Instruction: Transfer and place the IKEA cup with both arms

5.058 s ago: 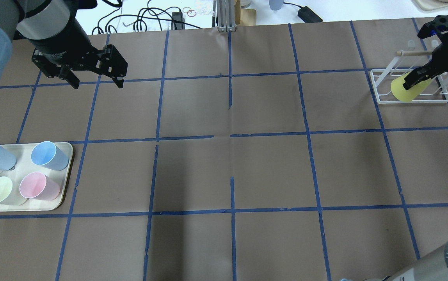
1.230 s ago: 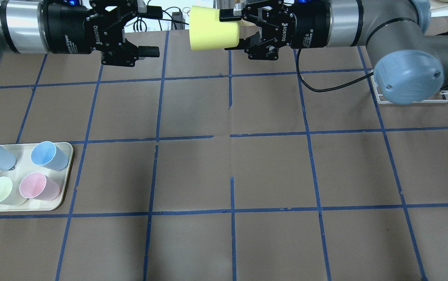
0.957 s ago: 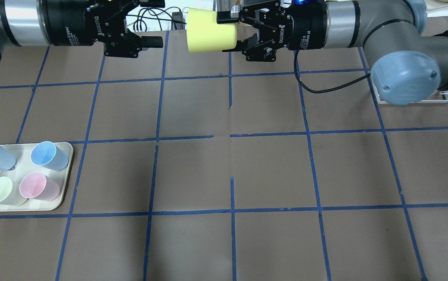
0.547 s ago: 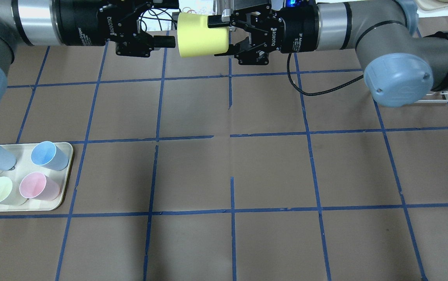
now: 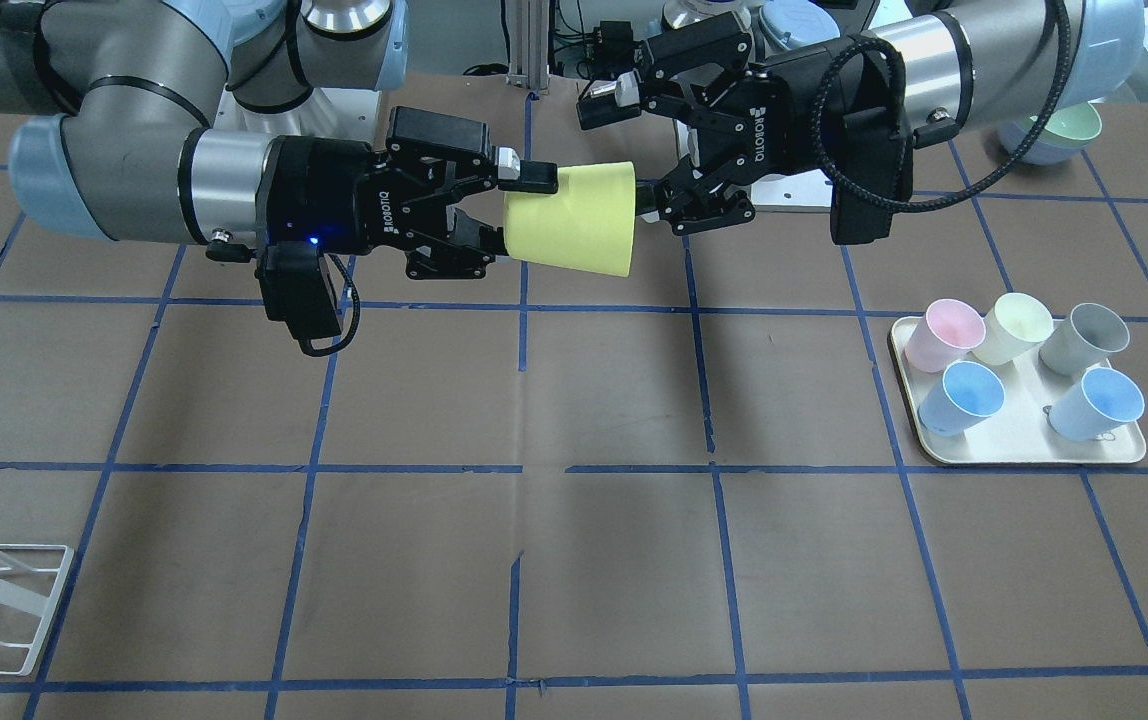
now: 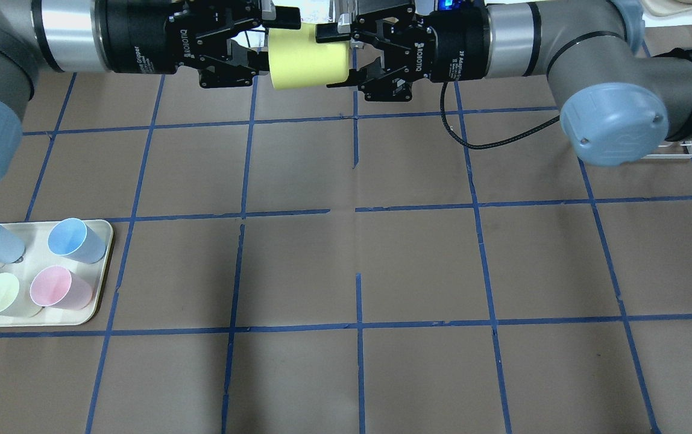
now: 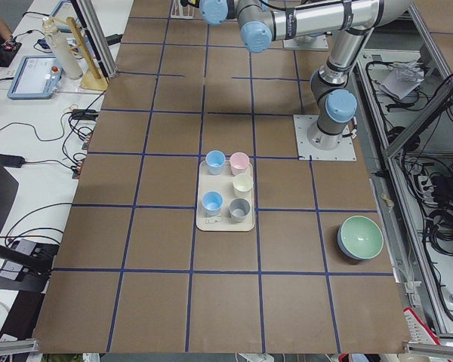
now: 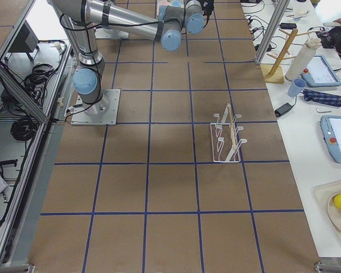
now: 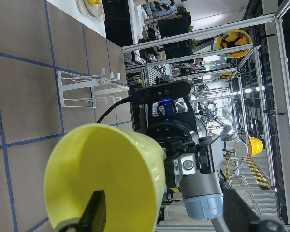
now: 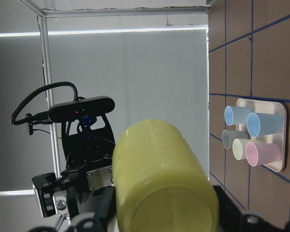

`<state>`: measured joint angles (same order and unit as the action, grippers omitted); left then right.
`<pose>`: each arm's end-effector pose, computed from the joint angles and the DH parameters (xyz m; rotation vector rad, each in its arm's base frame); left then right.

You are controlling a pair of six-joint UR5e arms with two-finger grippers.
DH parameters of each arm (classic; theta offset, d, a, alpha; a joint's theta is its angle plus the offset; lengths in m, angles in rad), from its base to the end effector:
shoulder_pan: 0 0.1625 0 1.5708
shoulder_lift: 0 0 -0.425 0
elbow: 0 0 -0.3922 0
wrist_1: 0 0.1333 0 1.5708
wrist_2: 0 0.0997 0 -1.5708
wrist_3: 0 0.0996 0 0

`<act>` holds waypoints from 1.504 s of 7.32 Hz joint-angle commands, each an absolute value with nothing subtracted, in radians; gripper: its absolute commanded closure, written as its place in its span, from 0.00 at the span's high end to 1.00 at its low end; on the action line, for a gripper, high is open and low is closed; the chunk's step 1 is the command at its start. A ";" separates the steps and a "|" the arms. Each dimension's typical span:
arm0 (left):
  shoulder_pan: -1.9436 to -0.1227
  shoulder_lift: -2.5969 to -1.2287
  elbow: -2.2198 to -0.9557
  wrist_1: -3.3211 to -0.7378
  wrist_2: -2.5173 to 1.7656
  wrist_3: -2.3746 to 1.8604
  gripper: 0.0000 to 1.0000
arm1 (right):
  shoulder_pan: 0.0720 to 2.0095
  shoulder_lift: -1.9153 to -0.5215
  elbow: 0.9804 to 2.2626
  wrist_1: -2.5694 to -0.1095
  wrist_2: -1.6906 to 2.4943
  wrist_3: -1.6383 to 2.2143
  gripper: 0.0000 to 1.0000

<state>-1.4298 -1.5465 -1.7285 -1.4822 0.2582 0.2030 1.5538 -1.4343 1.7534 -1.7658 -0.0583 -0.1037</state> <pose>-0.1603 -0.5044 0.5053 -0.0252 -1.8332 0.2012 0.2237 -0.5323 0.4424 0.0247 1.6285 0.0083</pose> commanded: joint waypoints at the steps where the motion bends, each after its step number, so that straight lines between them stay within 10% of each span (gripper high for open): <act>1: -1.427 -1.546 -1.730 -1.483 0.258 0.195 0.34 | 1.554 -1.431 1.753 -1.767 -0.058 -0.103 0.09; 5: -1.416 -1.546 -1.733 -1.483 0.259 0.192 0.07 | 1.554 -1.433 1.752 -1.767 -0.054 -0.097 0.39; 6: -1.416 -1.548 -1.733 -1.483 0.259 0.192 0.04 | 1.554 -1.434 1.752 -1.767 -0.052 -0.091 0.89; 7: -1.416 -1.546 -1.733 -1.483 0.259 0.195 0.03 | 1.554 -1.428 1.752 -1.767 -0.051 -0.060 1.00; 11: -1.414 -1.551 -1.718 -1.482 0.302 0.199 0.00 | 1.484 -1.424 1.744 -1.789 -0.074 -0.009 1.00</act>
<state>-1.4154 -1.5485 -1.7259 -1.4830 0.2752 0.1978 1.5215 -1.4244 1.7449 -1.7798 -0.0674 -0.0123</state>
